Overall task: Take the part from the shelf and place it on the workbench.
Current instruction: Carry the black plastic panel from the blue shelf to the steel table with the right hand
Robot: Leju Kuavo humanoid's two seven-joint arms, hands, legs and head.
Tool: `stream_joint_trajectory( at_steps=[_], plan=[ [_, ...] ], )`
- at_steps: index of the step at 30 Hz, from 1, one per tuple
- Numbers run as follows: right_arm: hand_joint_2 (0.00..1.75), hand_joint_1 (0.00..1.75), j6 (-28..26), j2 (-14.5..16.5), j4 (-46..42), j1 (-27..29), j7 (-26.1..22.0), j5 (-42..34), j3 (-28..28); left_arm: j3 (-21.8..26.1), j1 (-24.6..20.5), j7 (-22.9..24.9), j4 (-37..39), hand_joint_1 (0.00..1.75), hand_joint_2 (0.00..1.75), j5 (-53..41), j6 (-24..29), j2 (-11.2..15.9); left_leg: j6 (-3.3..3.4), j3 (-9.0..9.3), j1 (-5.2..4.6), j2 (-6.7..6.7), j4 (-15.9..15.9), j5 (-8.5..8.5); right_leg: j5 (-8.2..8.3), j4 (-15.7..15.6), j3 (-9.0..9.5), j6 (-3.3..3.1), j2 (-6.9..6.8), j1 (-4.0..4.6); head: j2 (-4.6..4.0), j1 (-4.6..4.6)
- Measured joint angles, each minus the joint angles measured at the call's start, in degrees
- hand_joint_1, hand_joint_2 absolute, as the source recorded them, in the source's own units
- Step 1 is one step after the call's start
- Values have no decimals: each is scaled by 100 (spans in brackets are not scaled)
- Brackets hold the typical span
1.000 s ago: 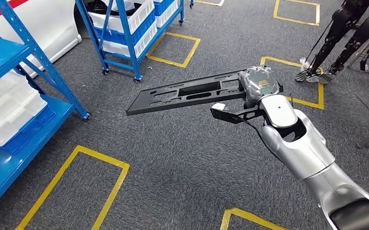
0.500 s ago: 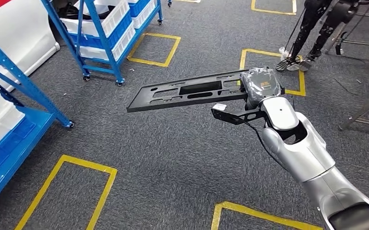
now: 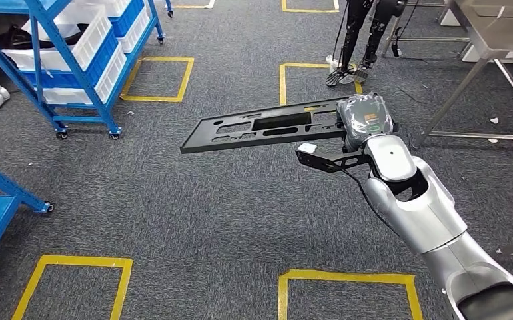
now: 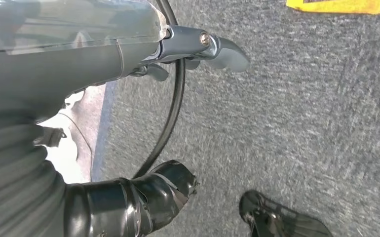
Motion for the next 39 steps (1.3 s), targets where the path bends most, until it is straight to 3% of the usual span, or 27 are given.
stream_joint_trajectory(
  at_steps=[2,3,4,6,7,9,11,12,14,16,18,20,21,22,24,26,28,29,30,32,34,36,37,38,39],
  plan=[
    [175,175,-2,-15,-1,-9,-11,21,-19,1,-1,-7,0,0,175,-8,-3,-7,41,40,14,162,-180,114,-209,234,-114,35,-420,54,0,21],
    [175,175,-3,-15,-2,-13,-16,32,-20,1,5,-8,0,0,175,-12,-4,-8,55,42,4,230,-215,144,-411,530,-234,37,-698,68,0,29],
    [175,175,-4,-11,0,-15,-17,51,-20,1,15,-9,0,0,175,-16,-4,-8,67,26,-4,294,-223,157,-618,892,-372,52,-874,69,0,38],
    [175,175,-4,-7,5,-6,-13,106,-20,1,33,-8,0,0,175,-21,-6,-8,65,-21,-12,416,-182,156,-801,1374,-524,85,-978,51,0,36],
    [175,175,-3,-6,11,-2,-8,130,-20,1,35,-7,0,0,175,-21,-8,-8,64,-44,-12,480,-156,150,-741,1326,-455,96,-997,45,1,37],
    [175,175,-1,-8,22,-9,-3,146,-26,1,35,-7,0,0,175,-24,-18,-13,53,-73,-15,600,-98,127,-449,644,-18,78,-1126,60,1,37],
    [175,175,-2,-7,24,-30,-3,145,-43,1,35,-9,0,0,175,-25,-32,-22,20,-85,-41,690,-39,95,-274,-4,354,-11,-1351,125,1,35],
    [175,175,-3,-7,23,-44,-3,145,-54,1,34,-10,0,0,175,-25,-37,-25,-1,-85,-50,741,-22,82,-259,-135,416,-60,-1405,156,1,33],
    [175,175,-3,-7,23,-64,-2,144,-74,1,31,-13,0,0,175,-25,-45,-27,-44,-72,-59,848,-23,73,-226,-173,403,-130,-1292,165,1,34],
    [175,175,-3,-6,23,-79,-2,144,-95,1,27,-15,0,0,175,-25,-50,-23,-111,-98,-48,777,63,-22,-159,-241,415,-187,-1157,115,1,33],
    [175,175,-3,-2,23,-90,-1,144,-103,1,30,-19,0,0,175,-25,-54,-20,-187,-296,-4,515,529,-339,-97,-295,412,-232,-1040,68,0,30],
    [175,175,-3,0,24,-86,2,145,-103,3,38,-21,0,0,175,-25,-57,-20,-248,-610,54,380,1274,-703,-70,-291,373,-242,-902,55,0,28],
    [175,175,-3,0,25,-75,5,145,-104,5,42,-21,0,0,175,-25,-56,-20,-274,-706,82,370,1521,-773,-60,-279,354,-232,-819,45,1,28],
    [175,175,-3,0,26,-64,9,147,-108,8,46,-21,0,0,175,-25,-54,-19,-299,-710,107,366,1564,-730,-53,-260,336,-215,-735,28,0,29],
    [175,175,-3,0,27,-47,14,158,-128,12,48,-20,0,0,175,-25,-50,-17,-355,-434,171,269,1037,-383,-58,-191,290,-157,-569,-27,0,29],
    [175,175,-4,-1,27,-42,18,174,-170,17,49,-19,0,0,175,-26,-49,-17,-390,-119,224,-6,376,-149,-70,-92,197,-52,-417,-58,1,30],
    [175,175,-6,-9,29,-18,25,183,-222,21,45,-16,0,0,175,-27,-49,-19,-347,-39,213,-120,165,-144,-35,-60,106,67,-277,-77,1,32],
    [175,175,-7,-21,31,5,29,187,-240,21,37,-15,0,0,175,-27,-49,-19,-297,-45,200,-54,163,-130,1,-82,82,122,-205,-91,1,34],
    [175,175,-7,-40,32,34,30,191,-252,21,28,-14,0,0,175,-27,-48,-19,-246,-48,196,25,145,-105,18,-95,67,161,-198,-108,1,34],
    [175,175,-9,-96,32,71,32,204,-274,24,25,-16,0,0,175,-27,-49,-19,-130,-50,190,177,96,-48,-115,95,-37,189,-471,-82,1,49],
    [175,175,-14,-132,31,94,39,220,-302,27,44,-20,0,0,175,-27,-49,-17,-49,-71,148,320,72,-17,-470,708,-307,173,-851,-39,1,64],
    [175,175,-21,-152,33,154,50,249,-330,31,61,-14,0,0,175,-27,-49,-14,-16,-94,89,471,72,-10,-750,1376,-577,154,-961,-25,1,65],
    [175,175,-23,-166,37,191,56,269,-345,33,64,-9,0,0,175,-28,-49,-13,-7,-99,62,548,73,-10,-765,1485,-594,135,-975,-13,1,66],
    [175,175,-25,-181,42,224,60,295,-366,34,64,-5,0,0,175,-29,-49,-12,-2,-100,36,628,73,-10,-693,1394,-505,103,-994,6,0,66],
    [175,175,-26,-191,45,244,63,320,-387,36,60,-4,0,0,175,-31,-50,-13,2,-96,13,703,73,-13,-545,1072,-298,55,-1044,38,1,66]
  ],
)
